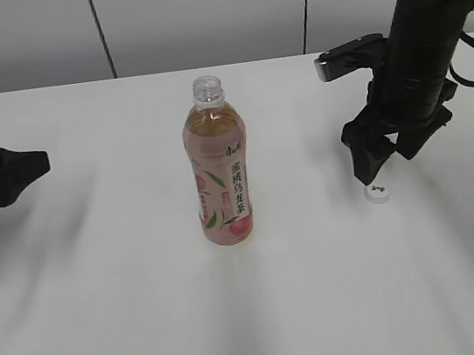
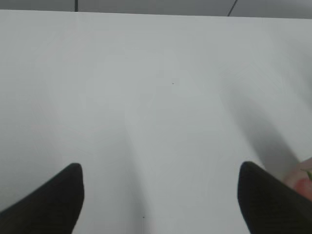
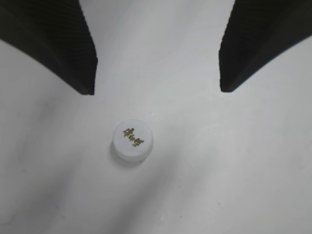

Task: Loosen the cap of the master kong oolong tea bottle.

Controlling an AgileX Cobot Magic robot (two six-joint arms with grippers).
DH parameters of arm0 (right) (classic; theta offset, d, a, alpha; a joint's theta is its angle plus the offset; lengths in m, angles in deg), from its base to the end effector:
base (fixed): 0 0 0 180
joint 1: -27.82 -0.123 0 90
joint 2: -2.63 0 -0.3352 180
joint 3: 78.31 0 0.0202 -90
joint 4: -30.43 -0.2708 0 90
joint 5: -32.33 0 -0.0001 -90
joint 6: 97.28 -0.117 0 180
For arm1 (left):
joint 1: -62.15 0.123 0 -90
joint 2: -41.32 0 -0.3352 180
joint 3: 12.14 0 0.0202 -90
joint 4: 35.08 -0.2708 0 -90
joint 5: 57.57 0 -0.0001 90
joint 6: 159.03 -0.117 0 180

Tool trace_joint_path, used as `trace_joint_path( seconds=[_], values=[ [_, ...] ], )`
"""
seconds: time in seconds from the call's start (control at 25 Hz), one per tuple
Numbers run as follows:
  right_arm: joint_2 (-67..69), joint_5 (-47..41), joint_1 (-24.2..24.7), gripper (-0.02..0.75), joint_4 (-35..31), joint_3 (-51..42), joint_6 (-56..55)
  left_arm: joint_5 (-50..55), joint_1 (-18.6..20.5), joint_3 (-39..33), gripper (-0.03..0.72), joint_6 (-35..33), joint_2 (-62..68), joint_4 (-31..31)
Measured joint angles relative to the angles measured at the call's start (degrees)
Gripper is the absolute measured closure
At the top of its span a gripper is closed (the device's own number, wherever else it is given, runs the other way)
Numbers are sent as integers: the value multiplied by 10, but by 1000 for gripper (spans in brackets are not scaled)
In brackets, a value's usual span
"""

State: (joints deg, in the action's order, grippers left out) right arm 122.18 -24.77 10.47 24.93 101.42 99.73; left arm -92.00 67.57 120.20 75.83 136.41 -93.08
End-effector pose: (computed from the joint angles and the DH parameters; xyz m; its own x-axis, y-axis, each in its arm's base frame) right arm 0.3949 0.1333 0.1810 -0.8516 -0.5190 -0.0736 -0.5234 0.8497 0.0644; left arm 0.3000 -0.0278 0.1979 -0.5499 -0.0830 -0.8311 0.2993 0.9094 -0.2889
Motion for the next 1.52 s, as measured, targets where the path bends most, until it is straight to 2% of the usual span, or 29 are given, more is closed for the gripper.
trace_joint_path(
  seconds=[0.24, 0.36, 0.56, 0.68, 0.84, 0.92, 1.04, 1.24, 1.52],
  values=[
    [0, 4, 0, 151, -3, 0, 0, -8, 0, 0, 113, -4, 0, -48],
    [0, 4, 0, 151, -3, 0, 0, 33, 0, 0, 143, 36, -2, -111],
    [0, 4, 0, 151, -4, 0, 0, 70, 0, 0, 219, 125, -2, -235],
    [0, 5, 0, 151, -4, 0, 0, 101, 0, 0, 234, 186, -2, -299],
    [0, 5, 0, 151, -4, 0, 0, 142, 0, 0, 244, 307, -2, -417],
    [0, 5, 0, 151, -4, 0, 0, 169, 0, 0, 246, 372, -4, -453],
    [0, 5, 0, 151, -4, 0, 0, 212, 1, 0, 246, 423, -18, -458],
    [0, 6, 0, 151, -4, 0, 0, 237, 2, 34, 246, 438, -67, -441],
    [0, 6, 0, 151, -13, 0, 0, 154, 2, 126, 246, 439, -137, -438]
  ],
)
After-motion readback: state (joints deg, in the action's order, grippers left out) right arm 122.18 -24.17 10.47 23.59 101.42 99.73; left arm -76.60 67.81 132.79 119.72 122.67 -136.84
